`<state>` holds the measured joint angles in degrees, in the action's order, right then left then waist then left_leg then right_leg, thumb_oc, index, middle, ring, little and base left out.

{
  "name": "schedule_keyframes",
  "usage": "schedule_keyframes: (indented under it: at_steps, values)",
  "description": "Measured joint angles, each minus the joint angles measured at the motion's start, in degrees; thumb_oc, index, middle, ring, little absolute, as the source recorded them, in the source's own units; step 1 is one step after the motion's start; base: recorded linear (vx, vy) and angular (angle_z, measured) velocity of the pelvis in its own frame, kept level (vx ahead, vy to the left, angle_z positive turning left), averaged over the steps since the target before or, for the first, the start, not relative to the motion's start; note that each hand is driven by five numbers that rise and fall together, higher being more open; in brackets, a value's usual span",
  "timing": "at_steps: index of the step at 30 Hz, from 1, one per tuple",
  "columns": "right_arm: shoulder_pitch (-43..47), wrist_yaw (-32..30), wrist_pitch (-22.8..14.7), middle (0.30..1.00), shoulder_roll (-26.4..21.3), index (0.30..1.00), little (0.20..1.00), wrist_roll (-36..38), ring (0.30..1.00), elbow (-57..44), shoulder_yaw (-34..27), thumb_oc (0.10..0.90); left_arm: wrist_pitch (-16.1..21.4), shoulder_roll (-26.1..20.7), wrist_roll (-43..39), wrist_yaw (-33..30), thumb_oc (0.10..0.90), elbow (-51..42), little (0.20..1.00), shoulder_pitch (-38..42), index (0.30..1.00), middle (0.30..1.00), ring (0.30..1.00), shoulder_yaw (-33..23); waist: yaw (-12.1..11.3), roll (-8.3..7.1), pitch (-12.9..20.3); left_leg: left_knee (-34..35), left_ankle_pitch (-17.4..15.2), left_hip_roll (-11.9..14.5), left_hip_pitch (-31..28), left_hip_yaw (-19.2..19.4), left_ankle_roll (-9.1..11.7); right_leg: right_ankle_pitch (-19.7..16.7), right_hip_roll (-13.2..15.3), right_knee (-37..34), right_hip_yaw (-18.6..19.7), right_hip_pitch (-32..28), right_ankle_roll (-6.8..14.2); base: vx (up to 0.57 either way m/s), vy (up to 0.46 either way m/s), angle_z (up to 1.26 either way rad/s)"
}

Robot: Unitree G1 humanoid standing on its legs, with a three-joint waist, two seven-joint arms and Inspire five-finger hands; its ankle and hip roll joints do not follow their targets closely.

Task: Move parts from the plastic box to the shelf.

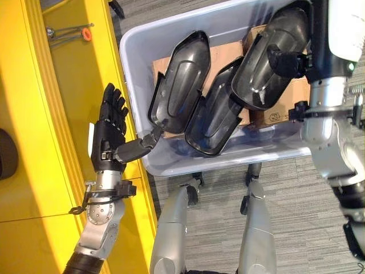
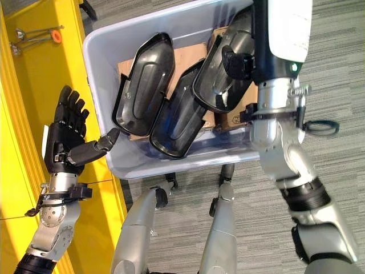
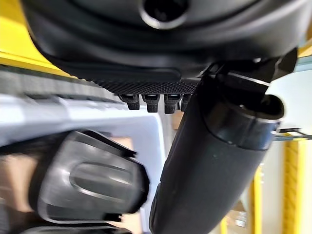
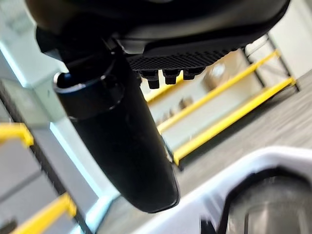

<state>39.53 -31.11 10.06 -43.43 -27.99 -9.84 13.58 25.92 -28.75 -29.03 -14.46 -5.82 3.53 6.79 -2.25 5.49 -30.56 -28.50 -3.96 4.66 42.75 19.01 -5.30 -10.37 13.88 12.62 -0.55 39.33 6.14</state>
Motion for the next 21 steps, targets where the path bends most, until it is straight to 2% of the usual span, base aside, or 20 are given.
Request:
schedule_keyframes:
  at_steps: [4, 7, 9, 12, 14, 16, 18, 21]
  values:
    - [-0.03, -2.64, 0.37, 1.000, 0.94, 1.000, 1.000, -0.88, 1.000, -1.46, -2.86, 0.900, -0.06, 0.96, 0.11, -0.36, 0.900, -1.95, 1.000, 0.32, 1.000, 1.000, 1.000, -0.09, 2.01, 0.01, 0.01, 0.80, 0.04, 0.02, -0.32, 0.94, 0.11, -0.15, 0.01, -1.71, 0.36, 0.10, -0.02, 0.00, 0.045, -0.16]
    - [-0.09, -4.66, 0.48, 1.000, 1.98, 1.000, 1.000, 4.35, 1.000, -1.56, -4.06, 0.900, -0.65, 1.09, 0.01, -1.50, 0.900, -2.03, 1.000, 0.37, 1.000, 1.000, 1.000, -0.08, 2.30, 0.01, 0.01, 1.00, -0.32, 0.15, -1.48, 1.94, 0.54, -0.74, -0.15, -1.64, 1.51, 0.00, 0.12, -0.01, 0.009, -0.19]
    - [-0.44, -4.07, 0.46, 1.000, 3.74, 1.000, 1.000, 8.65, 1.000, -1.57, -5.16, 0.900, -0.67, 1.86, -0.01, -2.35, 0.900, -2.05, 1.000, 0.51, 1.000, 1.000, 1.000, -0.15, 2.44, 0.02, 0.01, 1.09, -0.49, 0.33, -2.01, 2.04, 0.79, -0.77, -0.39, -1.56, 1.68, -0.22, 0.23, 0.00, 0.029, -0.11]
    - [-2.20, -1.74, 0.05, 1.000, 7.30, 1.000, 1.000, 11.30, 1.000, -1.58, -5.19, 0.900, -0.99, 4.46, 0.01, -2.87, 0.900, -2.04, 1.000, 0.86, 1.000, 1.000, 1.000, -0.06, 2.65, 0.03, 0.01, 1.58, -0.32, 0.34, -3.08, 2.27, 0.52, -0.67, -0.43, -1.56, 1.76, -0.82, 0.39, 0.00, 0.035, -0.04]
    - [-4.94, 0.34, -0.82, 1.000, 10.21, 1.000, 1.000, 11.26, 1.000, -1.62, -3.37, 0.900, -1.12, 5.19, 0.10, -3.52, 0.900, -2.04, 1.000, 1.34, 1.000, 1.000, 1.000, 0.02, 2.63, 0.04, 0.01, 1.90, -0.31, 0.33, -3.67, 2.45, 0.50, -0.59, -0.43, -1.52, 1.82, -1.16, 0.44, -0.01, 0.012, -0.04]
    - [-6.31, 1.69, -1.32, 1.000, 11.16, 1.000, 1.000, 11.21, 1.000, -1.62, -1.77, 0.900, -1.19, 5.18, 0.17, -3.81, 0.900, -2.05, 1.000, 1.85, 1.000, 1.000, 1.000, 0.00, 2.66, 0.05, 0.01, 1.97, -0.32, 0.33, -3.76, 2.50, 0.52, -0.55, -0.42, -1.53, 1.84, -1.18, 0.46, 0.00, 0.000, 0.00]
    - [-8.39, 5.07, -1.82, 1.000, 12.63, 1.000, 1.000, 11.22, 1.000, -1.60, 1.95, 0.900, -1.64, 5.20, 0.21, -4.19, 0.900, -2.05, 1.000, 2.90, 1.000, 1.000, 1.000, 0.00, 2.76, 0.06, 0.01, 2.02, -0.36, 0.31, -3.77, 2.58, 0.63, -0.35, -0.35, -1.55, 1.88, -1.14, 0.49, -0.02, 0.021, 0.01]
    - [-8.59, 10.12, -2.23, 1.000, 14.84, 1.000, 1.000, 6.96, 1.000, -1.30, 8.97, 0.900, -2.18, 5.35, 1.28, -5.16, 0.900, -2.03, 1.000, 3.25, 1.000, 1.000, 1.000, 0.05, 3.37, 0.11, 0.00, 3.16, -0.05, -0.06, -3.76, 2.90, 1.07, -0.34, -0.04, -1.69, 1.91, -0.59, 0.54, -0.02, 0.028, 0.02]
